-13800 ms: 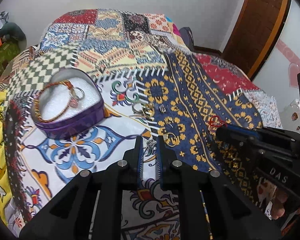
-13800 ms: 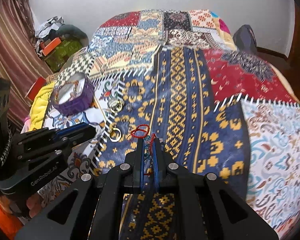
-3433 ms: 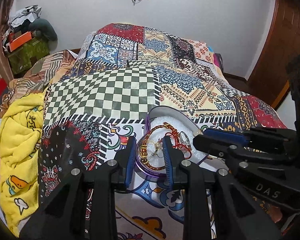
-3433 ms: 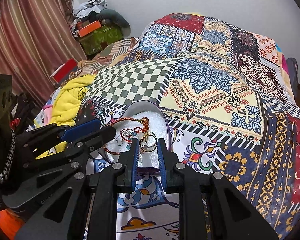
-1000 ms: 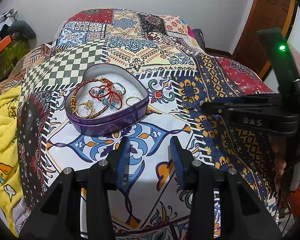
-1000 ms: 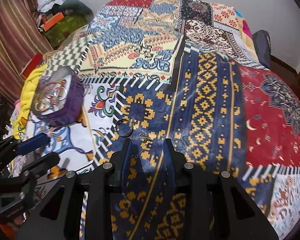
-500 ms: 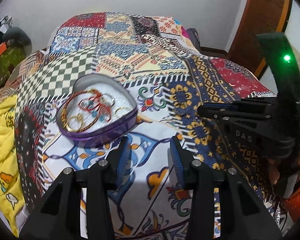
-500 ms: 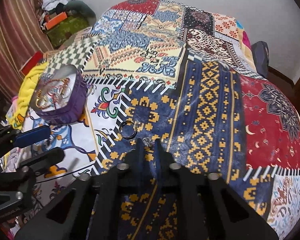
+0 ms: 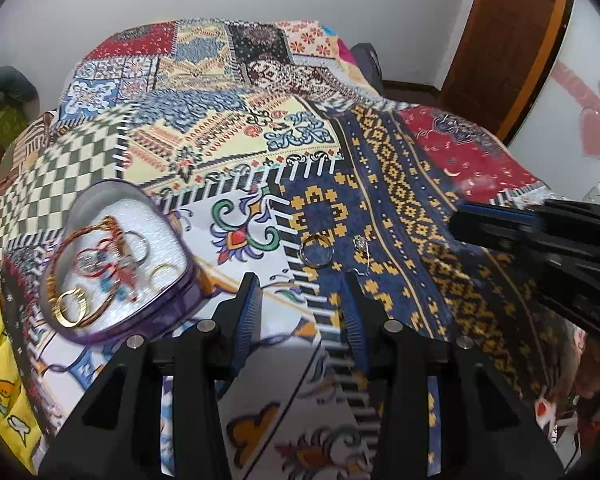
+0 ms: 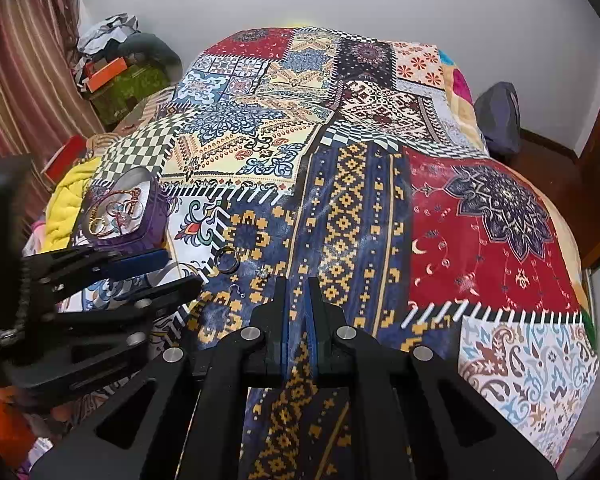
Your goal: Organize jewelry
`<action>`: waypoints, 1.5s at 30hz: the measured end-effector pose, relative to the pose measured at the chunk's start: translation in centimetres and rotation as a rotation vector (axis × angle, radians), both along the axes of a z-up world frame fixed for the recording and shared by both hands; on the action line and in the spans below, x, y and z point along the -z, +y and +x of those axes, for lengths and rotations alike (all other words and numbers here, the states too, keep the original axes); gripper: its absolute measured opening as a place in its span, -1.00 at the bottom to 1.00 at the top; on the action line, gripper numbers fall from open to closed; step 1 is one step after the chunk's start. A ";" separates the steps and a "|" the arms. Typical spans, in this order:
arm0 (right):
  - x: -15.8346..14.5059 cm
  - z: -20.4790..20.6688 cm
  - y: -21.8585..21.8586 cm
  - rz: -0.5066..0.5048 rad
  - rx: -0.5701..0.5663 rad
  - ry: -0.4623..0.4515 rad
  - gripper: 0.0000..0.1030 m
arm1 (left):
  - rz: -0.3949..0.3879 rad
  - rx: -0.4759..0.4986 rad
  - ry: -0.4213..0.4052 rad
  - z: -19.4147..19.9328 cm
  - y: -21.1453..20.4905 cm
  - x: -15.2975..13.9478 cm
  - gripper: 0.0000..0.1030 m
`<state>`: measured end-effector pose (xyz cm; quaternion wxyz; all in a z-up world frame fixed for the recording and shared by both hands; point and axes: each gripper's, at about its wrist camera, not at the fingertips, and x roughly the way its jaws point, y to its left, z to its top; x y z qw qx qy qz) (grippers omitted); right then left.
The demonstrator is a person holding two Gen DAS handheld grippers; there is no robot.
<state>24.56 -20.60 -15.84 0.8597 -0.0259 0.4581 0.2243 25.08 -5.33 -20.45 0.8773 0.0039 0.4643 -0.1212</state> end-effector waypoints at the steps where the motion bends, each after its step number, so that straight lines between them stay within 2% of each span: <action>1: 0.1 0.1 0.0 0.001 0.001 0.007 -0.86 | 0.002 0.001 0.007 0.4 -0.2 0.3 -0.21; 9: 1.1 0.5 -0.6 0.031 0.015 0.053 -0.73 | 0.027 0.027 0.017 1.9 -1.5 1.2 -0.22; 15: 1.6 0.5 -0.1 0.029 0.001 0.065 -0.73 | 0.025 0.027 0.015 3.0 -1.4 1.4 -0.61; 20: 1.9 0.8 0.7 0.020 -0.011 0.068 -0.73 | -0.023 0.021 0.017 3.2 -0.7 1.3 -0.62; 31: 2.6 2.1 3.2 -0.008 -0.049 0.078 -0.73 | 0.064 -0.019 -0.083 -0.1 0.6 -0.5 -0.62; 42: 4.0 2.6 4.5 -0.068 -0.048 0.081 -0.73 | 0.028 -0.045 -0.088 -0.9 2.0 -0.6 -0.62; 45: 4.0 2.5 4.5 -0.083 -0.043 0.068 -0.81 | 0.020 -0.051 -0.088 -1.1 2.3 -0.7 -0.62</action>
